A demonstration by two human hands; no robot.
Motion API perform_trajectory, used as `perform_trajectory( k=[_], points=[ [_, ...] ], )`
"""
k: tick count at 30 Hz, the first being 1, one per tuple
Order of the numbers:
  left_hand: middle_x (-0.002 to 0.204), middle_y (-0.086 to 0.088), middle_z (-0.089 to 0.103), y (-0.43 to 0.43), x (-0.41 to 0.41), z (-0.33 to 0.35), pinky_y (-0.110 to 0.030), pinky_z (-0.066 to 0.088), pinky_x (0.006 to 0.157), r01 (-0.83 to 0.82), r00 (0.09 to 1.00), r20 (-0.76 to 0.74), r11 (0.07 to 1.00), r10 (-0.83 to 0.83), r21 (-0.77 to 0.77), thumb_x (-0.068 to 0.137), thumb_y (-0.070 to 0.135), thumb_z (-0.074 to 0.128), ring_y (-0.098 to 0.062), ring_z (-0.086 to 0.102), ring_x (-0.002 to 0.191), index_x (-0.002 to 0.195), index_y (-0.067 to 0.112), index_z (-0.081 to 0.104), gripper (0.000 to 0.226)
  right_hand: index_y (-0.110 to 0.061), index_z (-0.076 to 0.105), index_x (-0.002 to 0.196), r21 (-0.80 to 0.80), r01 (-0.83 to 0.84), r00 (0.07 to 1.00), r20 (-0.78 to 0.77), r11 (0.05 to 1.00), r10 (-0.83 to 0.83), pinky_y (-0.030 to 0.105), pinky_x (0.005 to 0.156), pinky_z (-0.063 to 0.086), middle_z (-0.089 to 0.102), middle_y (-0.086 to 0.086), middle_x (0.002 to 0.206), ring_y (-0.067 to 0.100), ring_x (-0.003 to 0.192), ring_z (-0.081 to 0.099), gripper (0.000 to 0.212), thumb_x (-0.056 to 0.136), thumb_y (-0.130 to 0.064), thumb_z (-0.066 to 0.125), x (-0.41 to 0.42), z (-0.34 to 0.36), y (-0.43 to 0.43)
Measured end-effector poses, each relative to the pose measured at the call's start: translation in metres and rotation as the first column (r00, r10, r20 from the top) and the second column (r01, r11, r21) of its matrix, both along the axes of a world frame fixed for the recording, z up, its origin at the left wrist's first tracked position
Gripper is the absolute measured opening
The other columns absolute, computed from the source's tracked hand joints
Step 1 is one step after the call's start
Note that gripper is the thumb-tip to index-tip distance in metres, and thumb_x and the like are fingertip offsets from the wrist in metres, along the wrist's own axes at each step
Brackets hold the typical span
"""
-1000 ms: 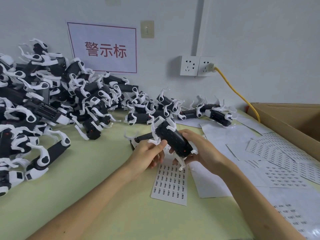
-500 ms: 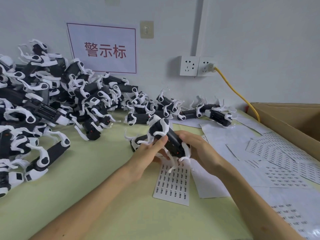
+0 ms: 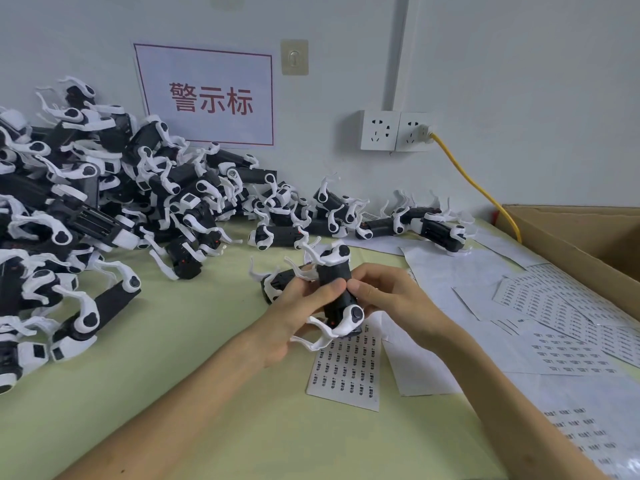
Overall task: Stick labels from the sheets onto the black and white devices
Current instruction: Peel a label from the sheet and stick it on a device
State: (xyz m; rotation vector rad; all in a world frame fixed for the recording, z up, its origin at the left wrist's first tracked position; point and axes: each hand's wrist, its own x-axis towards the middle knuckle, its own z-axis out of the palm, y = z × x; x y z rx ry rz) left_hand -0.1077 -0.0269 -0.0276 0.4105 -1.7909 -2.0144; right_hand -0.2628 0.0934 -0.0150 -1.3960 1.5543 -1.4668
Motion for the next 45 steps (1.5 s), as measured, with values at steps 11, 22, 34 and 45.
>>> perform_trajectory(
  k=[11, 22, 34, 45],
  points=[
    [0.1, -0.001, 0.073, 0.001, 0.007, 0.002, -0.034, 0.052, 0.085, 0.159, 0.987, 0.011, 0.987, -0.159, -0.009, 0.073, 0.026, 0.078, -0.017, 0.07, 0.093, 0.123, 0.013, 0.06, 0.056, 0.014, 0.065, 0.09, -0.027, -0.009, 1.0, 0.028, 1.0, 0.01, 0.028, 0.066, 0.049, 0.071, 0.013, 0.076, 0.019, 0.067, 0.067, 0.056, 0.098, -0.04, 0.054, 0.002, 0.0, 0.0],
    [0.104, -0.01, 0.072, -0.005, 0.009, 0.005, -0.032, 0.051, 0.085, 0.209, 0.975, -0.075, 0.978, -0.209, -0.006, 0.08, 0.023, 0.071, -0.024, 0.067, 0.097, 0.12, 0.011, 0.066, 0.043, -0.016, 0.063, 0.06, -0.095, 0.068, 0.995, 0.078, 0.993, -0.061, 0.032, 0.062, 0.05, 0.06, 0.007, 0.063, 0.02, 0.056, 0.057, 0.038, 0.09, -0.038, 0.066, 0.0, 0.004, -0.001],
    [0.128, -0.013, 0.07, -0.018, 0.008, 0.013, -0.034, 0.06, 0.08, 0.018, 0.975, -0.205, 0.883, 0.089, 0.468, 0.085, 0.02, 0.066, -0.025, 0.069, 0.106, 0.136, 0.001, 0.062, 0.054, -0.011, 0.07, 0.082, 0.034, 0.076, 0.99, -0.119, 0.997, -0.071, 0.026, 0.068, 0.05, 0.069, 0.0, 0.073, 0.016, 0.067, 0.064, 0.017, 0.094, -0.023, 0.073, 0.0, -0.005, -0.004],
    [0.124, -0.015, 0.073, -0.024, 0.008, 0.014, -0.033, 0.06, 0.088, -0.146, 0.974, -0.09, 0.878, 0.208, 0.456, 0.073, 0.03, 0.078, -0.022, 0.072, 0.106, 0.097, 0.014, 0.083, 0.03, -0.036, 0.039, 0.15, 0.334, 0.475, 0.705, -0.698, 0.814, -0.125, 0.047, 0.116, 0.032, 0.055, -0.011, 0.14, 0.016, 0.126, 0.051, 0.076, 0.085, -0.056, 0.073, -0.016, -0.018, -0.007]
  ],
)
